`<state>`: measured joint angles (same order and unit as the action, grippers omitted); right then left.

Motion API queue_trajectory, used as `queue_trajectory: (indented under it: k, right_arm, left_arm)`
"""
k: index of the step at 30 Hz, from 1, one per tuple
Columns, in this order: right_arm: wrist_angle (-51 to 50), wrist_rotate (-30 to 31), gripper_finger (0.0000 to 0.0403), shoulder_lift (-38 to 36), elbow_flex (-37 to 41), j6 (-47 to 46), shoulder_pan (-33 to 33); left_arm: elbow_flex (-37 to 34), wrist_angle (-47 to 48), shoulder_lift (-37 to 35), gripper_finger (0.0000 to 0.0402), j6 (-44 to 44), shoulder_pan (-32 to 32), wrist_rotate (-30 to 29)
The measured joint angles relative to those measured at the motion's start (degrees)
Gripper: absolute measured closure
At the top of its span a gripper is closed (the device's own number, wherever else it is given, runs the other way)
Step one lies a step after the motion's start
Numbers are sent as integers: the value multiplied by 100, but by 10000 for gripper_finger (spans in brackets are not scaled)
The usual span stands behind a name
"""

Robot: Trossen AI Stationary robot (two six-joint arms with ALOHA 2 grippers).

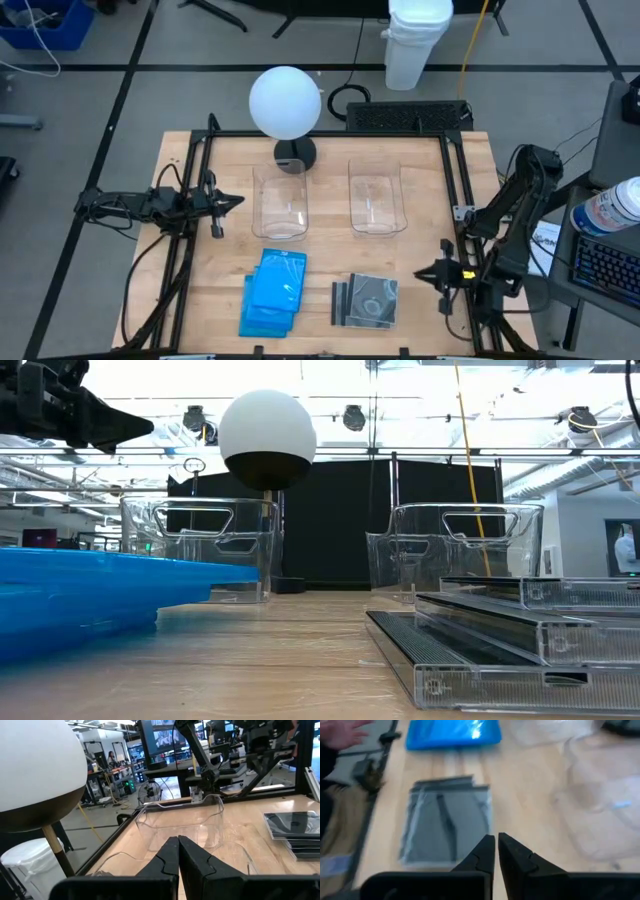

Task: Pick & place jewel cases by type
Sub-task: Put the black CD case into the right transparent bin

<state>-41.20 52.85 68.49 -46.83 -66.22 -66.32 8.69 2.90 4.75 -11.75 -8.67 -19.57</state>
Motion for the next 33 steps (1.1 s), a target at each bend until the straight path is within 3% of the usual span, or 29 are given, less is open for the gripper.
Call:
queue_trajectory:
  k: [12,24,33]
  right_arm:
    - [1071,97,351,-4,114,1224,71]
    - [2344,122,357,-4,114,3553,71]
    - [2608,298,358,-4,114,3454,84]
  left_arm:
    - [0,-1,0,391,1,0,0]
    - [0,-401,9,392,944,-2,60]
    - [2,-643,13,392,1792,-2,352]
